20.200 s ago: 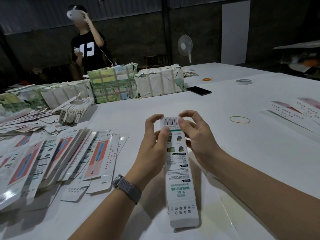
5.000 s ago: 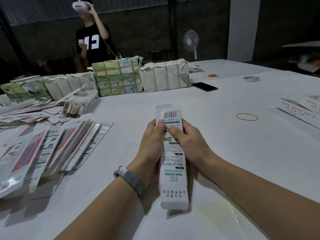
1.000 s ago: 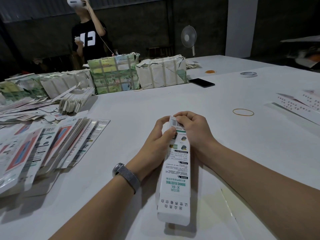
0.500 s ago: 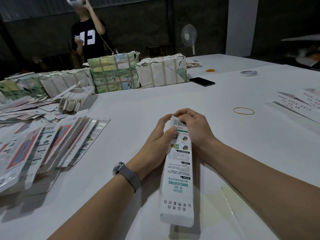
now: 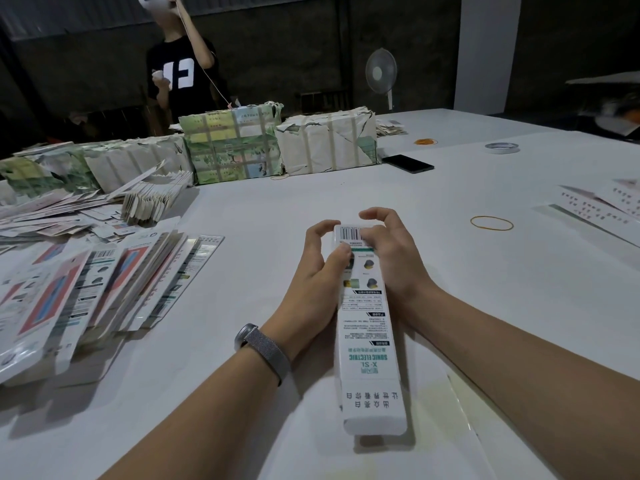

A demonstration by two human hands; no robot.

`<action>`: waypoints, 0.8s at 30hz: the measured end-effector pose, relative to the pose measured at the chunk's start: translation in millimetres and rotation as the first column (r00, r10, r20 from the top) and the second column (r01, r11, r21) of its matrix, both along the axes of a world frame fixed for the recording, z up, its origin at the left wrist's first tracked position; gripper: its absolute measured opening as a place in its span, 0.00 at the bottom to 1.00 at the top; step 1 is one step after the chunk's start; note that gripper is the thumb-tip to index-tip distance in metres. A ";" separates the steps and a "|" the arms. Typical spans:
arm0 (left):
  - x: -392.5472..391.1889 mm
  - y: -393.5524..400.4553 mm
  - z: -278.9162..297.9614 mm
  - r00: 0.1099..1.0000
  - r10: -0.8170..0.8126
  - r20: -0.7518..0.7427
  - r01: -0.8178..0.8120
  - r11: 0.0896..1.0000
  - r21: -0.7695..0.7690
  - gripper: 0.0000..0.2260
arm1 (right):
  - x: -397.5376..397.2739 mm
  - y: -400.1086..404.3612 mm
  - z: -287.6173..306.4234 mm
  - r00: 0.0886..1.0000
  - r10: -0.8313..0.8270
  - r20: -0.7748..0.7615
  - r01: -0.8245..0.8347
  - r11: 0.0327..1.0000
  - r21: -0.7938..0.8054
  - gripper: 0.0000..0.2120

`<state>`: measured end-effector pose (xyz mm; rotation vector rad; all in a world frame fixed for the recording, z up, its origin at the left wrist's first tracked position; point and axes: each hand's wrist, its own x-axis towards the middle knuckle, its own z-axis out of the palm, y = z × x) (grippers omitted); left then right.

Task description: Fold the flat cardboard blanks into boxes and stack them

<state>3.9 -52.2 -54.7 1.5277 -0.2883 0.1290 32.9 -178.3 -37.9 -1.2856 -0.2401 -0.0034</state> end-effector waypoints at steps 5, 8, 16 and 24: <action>0.4 0.2 -1.0 0.999 0.041 0.015 -0.041 0.999 -0.019 0.13 | 0.8 1.5 -0.5 1.000 0.011 -0.012 -0.011 1.000 -0.010 0.08; 1.0 -0.5 -1.5 0.999 0.047 0.018 -0.047 0.999 -0.015 0.14 | 3.3 1.0 -0.7 1.000 -0.017 -0.002 0.017 1.000 -0.011 0.06; 0.4 -0.2 -0.9 0.998 0.063 0.021 -0.062 0.998 -0.019 0.11 | 5.4 1.6 -4.9 0.999 -0.034 0.002 0.034 0.999 0.017 0.07; 0.8 -0.6 0.3 0.987 0.163 0.015 -0.163 0.987 0.013 0.10 | 5.5 2.5 -6.7 0.995 -0.083 0.048 0.088 0.990 -0.106 0.08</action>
